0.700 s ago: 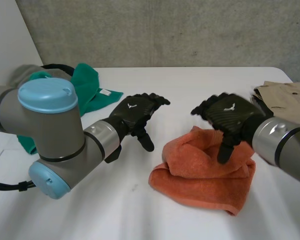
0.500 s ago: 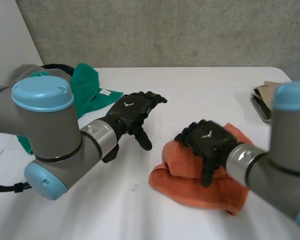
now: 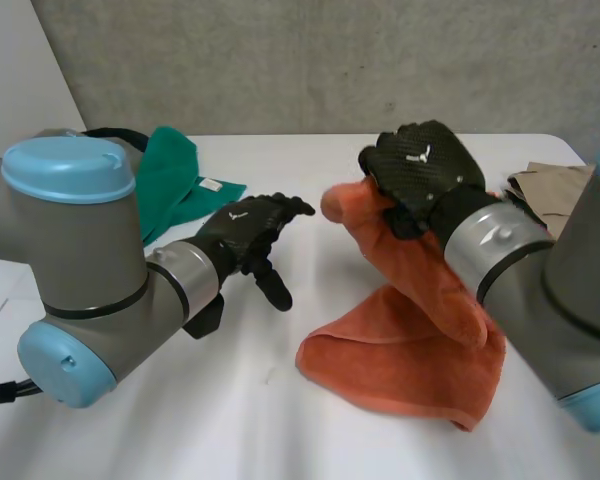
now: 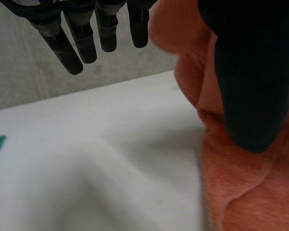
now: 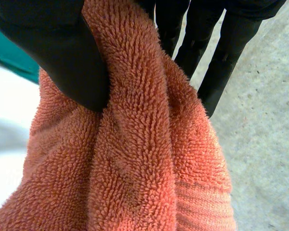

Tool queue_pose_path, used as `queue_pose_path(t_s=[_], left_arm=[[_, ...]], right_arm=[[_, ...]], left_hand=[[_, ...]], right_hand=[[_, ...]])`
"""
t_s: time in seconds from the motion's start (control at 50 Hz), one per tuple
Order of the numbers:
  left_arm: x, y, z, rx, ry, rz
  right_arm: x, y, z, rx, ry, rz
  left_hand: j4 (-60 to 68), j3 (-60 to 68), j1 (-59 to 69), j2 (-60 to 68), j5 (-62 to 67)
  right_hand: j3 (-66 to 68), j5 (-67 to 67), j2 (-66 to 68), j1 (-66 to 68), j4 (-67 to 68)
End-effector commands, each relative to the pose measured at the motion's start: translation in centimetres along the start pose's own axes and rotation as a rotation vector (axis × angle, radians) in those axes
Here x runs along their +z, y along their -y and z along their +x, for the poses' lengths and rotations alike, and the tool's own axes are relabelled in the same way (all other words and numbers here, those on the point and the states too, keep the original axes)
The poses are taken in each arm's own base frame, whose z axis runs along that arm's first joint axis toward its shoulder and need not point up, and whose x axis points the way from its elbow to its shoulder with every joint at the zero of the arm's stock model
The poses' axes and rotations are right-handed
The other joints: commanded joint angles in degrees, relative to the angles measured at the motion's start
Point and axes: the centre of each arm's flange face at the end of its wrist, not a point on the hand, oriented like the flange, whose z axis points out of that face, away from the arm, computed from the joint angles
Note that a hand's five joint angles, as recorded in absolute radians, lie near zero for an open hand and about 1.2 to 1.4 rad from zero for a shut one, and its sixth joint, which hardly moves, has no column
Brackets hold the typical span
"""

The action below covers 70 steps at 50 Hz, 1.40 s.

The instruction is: Fold the laundry.

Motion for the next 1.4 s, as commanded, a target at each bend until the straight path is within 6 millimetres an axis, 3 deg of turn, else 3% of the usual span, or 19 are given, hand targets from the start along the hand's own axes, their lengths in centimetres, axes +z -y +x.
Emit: queue_pose_path(t_s=[0.02,0.2,0.34,0.52,0.58,0.6,0.62,0.72,0.76,0.82,0.88,1.0,1.12,1.2,1.24,1.26,1.28,1.32,1.4], left_arm=[[0.5,-1.6,0.8,-0.073,-0.020,-0.101],[2.8,-4.8,2.1,-0.079,-0.021,-0.213],[4.4,-4.6,2.5,-0.090,-0.011,-0.184],[5.7,-4.3,5.8,-0.136,-0.081,-0.143],[5.3,-4.4,6.8,-0.165,-0.107,-0.157],[5.1,-4.2,7.0,-0.176,-0.107,-0.157],[4.9,-4.1,7.0,-0.181,-0.101,-0.155],[3.7,-0.3,3.1,-0.175,0.086,-0.049],[2.4,2.0,0.4,-0.134,0.195,0.011],[0.4,4.2,-1.4,-0.036,0.248,0.054],[-0.7,4.9,-1.7,0.055,0.245,0.062],[-0.1,2.5,-1.3,0.259,0.180,-0.008],[3.9,-2.6,-2.4,0.277,0.238,-0.162],[5.0,-3.5,-2.9,0.263,0.298,-0.202],[5.0,-2.8,-2.7,0.257,0.306,-0.189],[5.0,-2.6,-2.7,0.256,0.305,-0.181],[4.9,-1.9,-2.6,0.253,0.302,-0.159],[4.5,-0.5,-2.4,0.252,0.294,-0.115],[3.1,2.4,-3.0,0.239,0.305,-0.034]], right_arm=[[-1.1,2.6,0.6,0.026,0.016,-0.008],[-3.2,6.6,0.8,0.126,0.000,0.126],[-5.1,9.8,1.5,0.257,-0.008,0.223],[-6.8,12.9,1.9,0.344,0.002,0.295],[-6.4,12.7,2.5,0.351,-0.018,0.289],[-5.7,12.0,3.2,0.352,-0.048,0.270],[-5.3,11.6,3.6,0.350,-0.060,0.260],[-2.3,7.4,6.2,0.338,-0.144,0.145],[-0.6,4.5,7.6,0.325,-0.175,0.064],[1.4,0.4,8.6,0.311,-0.180,-0.052],[2.6,-2.6,8.5,0.305,-0.158,-0.135],[5.3,-9.6,6.0,0.282,-0.026,-0.348],[8.6,-14.6,4.5,0.181,-0.022,-0.434],[10.1,-15.9,4.4,0.127,-0.085,-0.454],[10.4,-15.9,4.5,0.115,-0.115,-0.457],[10.5,-15.6,4.5,0.100,-0.142,-0.453],[10.5,-15.4,4.5,0.095,-0.154,-0.450],[10.4,-14.5,4.8,0.090,-0.182,-0.432],[9.1,-11.8,5.4,0.086,-0.225,-0.399]], left_hand=[[-1.87,-2.44,-2.34,-2.00,-2.98],[-1.87,-2.44,-2.34,-2.00,-2.98],[-1.87,-2.44,-2.34,-2.00,-2.98],[-1.87,-2.44,-2.34,-2.00,-2.98],[24.80,24.22,24.32,24.67,23.69],[55.90,55.32,55.42,55.76,54.79],[68.01,67.44,67.54,67.88,66.90],[68.13,67.56,67.66,68.00,67.02],[68.13,67.56,67.66,68.00,67.02],[68.13,67.56,67.66,68.00,67.02],[68.13,67.56,67.66,68.00,67.02],[68.13,67.56,67.66,68.00,67.02],[68.13,67.56,67.66,68.00,67.02],[68.13,67.56,67.66,68.00,67.02],[53.27,52.69,52.79,53.13,52.16],[44.36,43.78,43.88,44.22,43.25],[25.12,24.54,24.64,24.98,24.01],[8.21,7.63,7.73,8.08,7.10],[3.41,2.83,2.93,3.27,2.30]], right_hand=[[12.37,16.12,13.99,18.87,11.55],[12.37,16.12,13.99,18.87,11.55],[12.37,16.12,13.99,18.87,11.55],[12.37,16.12,13.99,18.87,11.55],[12.37,16.12,13.99,18.87,11.55],[12.37,16.12,13.99,18.87,11.55],[12.37,16.12,13.99,18.87,11.55],[12.37,16.12,13.99,18.87,11.55],[12.37,16.12,13.99,18.87,11.55],[12.37,16.12,13.99,18.87,11.55],[12.37,16.12,13.99,18.87,11.55],[12.37,16.12,13.99,18.87,11.55],[12.37,16.12,13.99,18.87,11.55],[12.37,16.12,13.99,18.87,11.55],[-9.57,-5.82,-7.95,-3.07,-10.39],[-35.67,-31.92,-34.04,-29.16,-36.49],[-44.75,-41.00,-43.13,-38.25,-45.57],[-52.72,-48.97,-51.10,-46.22,-53.54],[-57.63,-53.88,-56.01,-51.13,-58.45]])
